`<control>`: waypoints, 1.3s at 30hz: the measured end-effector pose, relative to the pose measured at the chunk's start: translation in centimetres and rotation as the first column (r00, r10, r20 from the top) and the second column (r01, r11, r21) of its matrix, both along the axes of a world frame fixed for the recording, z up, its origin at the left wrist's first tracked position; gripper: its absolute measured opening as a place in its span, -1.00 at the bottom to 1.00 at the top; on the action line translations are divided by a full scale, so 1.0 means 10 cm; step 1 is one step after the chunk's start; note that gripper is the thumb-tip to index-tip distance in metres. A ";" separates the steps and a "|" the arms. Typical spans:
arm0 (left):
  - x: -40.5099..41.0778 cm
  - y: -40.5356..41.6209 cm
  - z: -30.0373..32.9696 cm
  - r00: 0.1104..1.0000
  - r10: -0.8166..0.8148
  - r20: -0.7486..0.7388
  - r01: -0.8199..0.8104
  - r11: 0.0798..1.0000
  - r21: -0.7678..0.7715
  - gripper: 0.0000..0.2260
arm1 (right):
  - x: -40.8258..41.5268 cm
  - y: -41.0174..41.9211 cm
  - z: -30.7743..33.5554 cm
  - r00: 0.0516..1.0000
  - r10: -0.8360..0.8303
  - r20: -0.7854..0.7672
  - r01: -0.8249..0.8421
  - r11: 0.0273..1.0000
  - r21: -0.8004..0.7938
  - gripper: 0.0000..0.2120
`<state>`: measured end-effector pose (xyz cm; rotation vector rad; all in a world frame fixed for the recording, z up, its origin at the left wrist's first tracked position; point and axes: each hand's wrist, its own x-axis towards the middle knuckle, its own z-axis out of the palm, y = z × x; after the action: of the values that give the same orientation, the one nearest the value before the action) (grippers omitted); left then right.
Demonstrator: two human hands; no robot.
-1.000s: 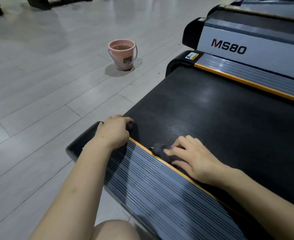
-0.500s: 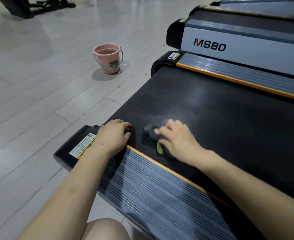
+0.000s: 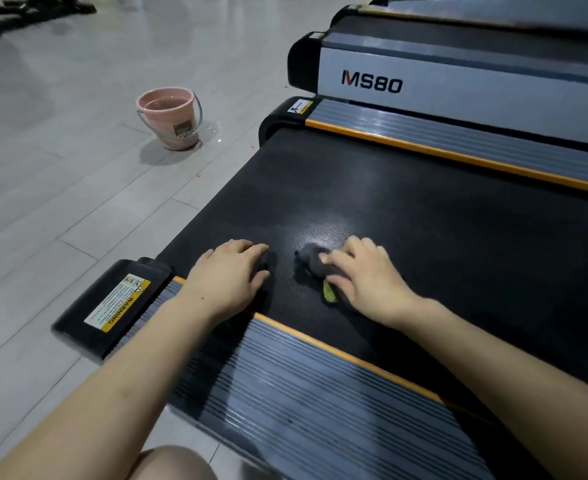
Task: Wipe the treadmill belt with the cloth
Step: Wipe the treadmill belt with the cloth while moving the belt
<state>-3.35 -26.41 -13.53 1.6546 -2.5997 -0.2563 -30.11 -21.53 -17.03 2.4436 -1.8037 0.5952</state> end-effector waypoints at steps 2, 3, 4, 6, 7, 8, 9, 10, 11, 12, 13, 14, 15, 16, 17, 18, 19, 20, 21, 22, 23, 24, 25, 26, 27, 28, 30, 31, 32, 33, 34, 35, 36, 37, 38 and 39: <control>-0.06 0.01 -0.03 1.000 0.003 -0.015 -0.003 1.000 0.015 -0.53 | -0.02 0.49 -0.01 0.979 0.205 0.015 -0.205 0.978 0.034 -0.68; -0.08 0.01 -0.04 1.000 0.001 -0.021 0.000 1.000 0.018 -0.53 | -0.06 0.63 0.00 0.962 0.274 0.013 -0.274 0.961 0.042 -0.67; -0.12 0.01 -0.05 1.000 -0.004 -0.024 0.005 1.000 0.021 -0.53 | -0.11 0.68 0.02 0.946 0.323 0.006 -0.323 0.945 0.057 -0.66; -0.24 0.03 -0.07 0.999 -0.038 -0.010 0.038 0.999 0.018 -0.53 | -0.26 0.53 0.04 0.935 0.349 -0.059 -0.344 0.935 0.082 -0.66; -0.30 0.04 -0.07 0.998 -0.061 0.003 0.061 0.998 0.010 -0.53 | -0.35 0.35 0.03 0.950 0.298 -0.089 -0.293 0.954 0.065 -0.67; -0.37 0.06 -0.07 0.996 -0.085 0.015 0.085 0.996 0.001 -0.52 | -0.47 0.13 0.04 0.979 0.182 -0.094 -0.180 0.983 0.025 -0.68; -0.42 0.07 -0.07 0.994 -0.104 0.023 0.104 0.995 -0.004 -0.52 | -0.63 -0.09 0.07 0.996 0.020 -0.090 -0.019 1.000 0.006 -0.68; -0.47 0.09 -0.07 0.993 -0.114 0.024 0.114 0.993 -0.003 -0.52 | -0.79 -0.26 0.09 0.987 -0.138 -0.079 0.140 0.990 0.014 -0.68; -0.50 0.10 -0.07 0.993 -0.118 0.020 0.118 0.993 0.001 -0.52 | -0.88 -0.34 0.11 0.968 -0.243 -0.064 0.246 0.969 0.035 -0.68; -0.52 0.12 -0.08 0.993 -0.119 0.014 0.119 0.993 0.008 -0.52 | -0.89 -0.31 0.09 0.959 -0.277 -0.053 0.279 0.960 0.032 -0.69; -0.54 0.13 -0.09 0.993 -0.119 0.006 0.119 0.993 0.012 -0.52 | -0.83 -0.19 0.07 0.966 -0.254 -0.047 0.255 0.967 0.016 -0.69; -0.56 0.13 -0.09 0.993 -0.115 -0.003 0.115 0.993 0.014 -0.51 | -0.73 0.01 0.05 0.984 -0.175 -0.031 0.175 0.984 -0.012 -0.70; -0.58 0.12 -0.09 0.994 -0.105 -0.015 0.105 0.994 0.012 -0.51 | -0.62 0.28 0.04 0.998 -0.067 -0.004 0.067 0.998 -0.011 -0.70; -0.60 0.11 -0.09 0.995 -0.097 -0.025 0.097 0.995 0.011 -0.51 | -0.54 0.58 0.04 0.999 0.047 0.007 -0.047 0.999 0.022 -0.69; -0.64 0.10 -0.08 0.995 -0.092 -0.034 0.093 0.996 0.013 -0.51 | -0.49 0.85 0.04 0.989 0.151 0.008 -0.151 0.987 0.063 -0.68; -0.69 0.10 -0.08 0.995 -0.092 -0.040 0.093 0.996 0.019 -0.52 | -0.48 1.03 0.05 0.975 0.222 0.007 -0.222 0.970 0.102 -0.66; -0.73 0.10 -0.09 0.994 -0.099 -0.039 0.100 0.995 0.024 -0.52 | -0.53 1.10 0.07 0.964 0.268 0.004 -0.266 0.955 0.129 -0.66; -0.78 0.11 -0.10 0.993 -0.112 -0.033 0.113 0.993 0.028 -0.52 | -0.62 1.07 0.08 0.955 0.297 -0.021 -0.291 0.947 0.138 -0.67; -0.83 0.12 -0.11 0.992 -0.126 -0.025 0.127 0.992 0.030 -0.53 | -0.74 0.95 0.08 0.952 0.300 -0.065 -0.290 0.948 0.129 -0.68; -0.87 0.13 -0.12 0.991 -0.136 -0.019 0.136 0.990 0.030 -0.53 | -0.87 0.76 0.05 0.962 0.256 -0.099 -0.246 0.964 0.099 -0.68; -0.90 0.13 -0.13 0.990 -0.143 -0.016 0.144 0.989 0.029 -0.52 | -1.06 0.52 0.03 0.982 0.154 -0.112 -0.150 0.988 0.041 -0.68; -0.93 0.13 -0.13 0.989 -0.150 -0.015 0.151 0.988 0.029 -0.52 | -1.27 0.29 0.06 0.994 -0.011 -0.109 0.010 1.000 -0.004 -0.68; -0.95 0.14 -0.13 0.987 -0.157 -0.013 0.157 0.987 0.027 -0.52 | -1.48 0.11 0.09 0.977 -0.192 -0.094 0.192 0.981 -0.011 -0.68; -0.97 0.15 -0.13 0.986 -0.164 -0.009 0.164 0.986 0.024 -0.51 | -1.63 0.00 0.13 0.942 -0.331 -0.063 0.332 0.943 0.013 -0.68; -0.99 0.16 -0.14 0.985 -0.172 -0.005 0.172 0.985 0.021 -0.51 | -1.66 -0.01 0.15 0.916 -0.398 -0.052 0.399 0.917 0.026 -0.69; -1.01 0.18 -0.14 0.984 -0.178 -0.003 0.178 0.984 0.020 -0.51 | -1.60 0.05 0.13 0.916 -0.396 -0.057 0.398 0.917 0.021 -0.69; -1.06 0.21 -0.14 0.983 -0.185 -0.008 0.185 0.983 0.019 -0.51 | -1.31 0.42 0.10 0.966 -0.253 -0.053 0.252 0.967 -0.028 -0.70; -1.10 0.21 -0.14 0.982 -0.186 -0.015 0.186 0.982 0.018 -0.52 | -1.17 0.69 0.09 0.990 -0.133 -0.051 0.133 0.991 -0.009 -0.70; -1.13 0.21 -0.13 0.981 -0.191 -0.020 0.191 0.981 0.020 -0.52 | -1.05 0.96 0.08 0.999 -0.003 -0.042 0.004 0.999 0.034 -0.70; -1.16 0.21 -0.14 0.980 -0.197 -0.020 0.197 0.980 0.025 -0.52 | -0.98 1.19 0.09 0.995 0.102 -0.017 -0.101 0.992 0.077 -0.70; -1.17 0.21 -0.15 0.979 -0.204 -0.017 0.204 0.978 0.029 -0.51 | -0.97 1.31 0.10 0.983 0.182 0.013 -0.183 0.978 0.098 -0.70; -1.18 0.21 -0.16 0.978 -0.208 -0.013 0.208 0.977 0.033 -0.51 | -1.03 1.32 0.12 0.971 0.238 0.005 -0.237 0.965 0.115 -0.71; -1.19 0.21 -0.17 0.978 -0.210 -0.009 0.210 0.977 0.031 -0.51 | -1.11 1.23 0.13 0.964 0.261 -0.042 -0.255 0.960 0.120 -0.71; -1.19 0.21 -0.17 0.977 -0.211 -0.004 0.211 0.977 0.025 -0.51 | -1.21 1.07 0.11 0.967 0.237 -0.098 -0.226 0.967 0.115 -0.70; -1.19 0.21 -0.16 0.977 -0.213 0.000 0.213 0.977 0.018 -0.50 | -1.33 0.85 0.08 0.978 0.167 -0.128 -0.157 0.984 0.085 -0.68; -1.19 0.21 -0.15 0.977 -0.214 0.000 0.214 0.977 0.015 -0.50 | -1.47 0.62 0.07 0.991 0.052 -0.125 -0.048 0.998 0.033 -0.66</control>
<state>-15.28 -24.30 -15.05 1.3779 -2.7846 -0.2837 -44.78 -15.36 -16.34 2.4907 -1.7212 0.4097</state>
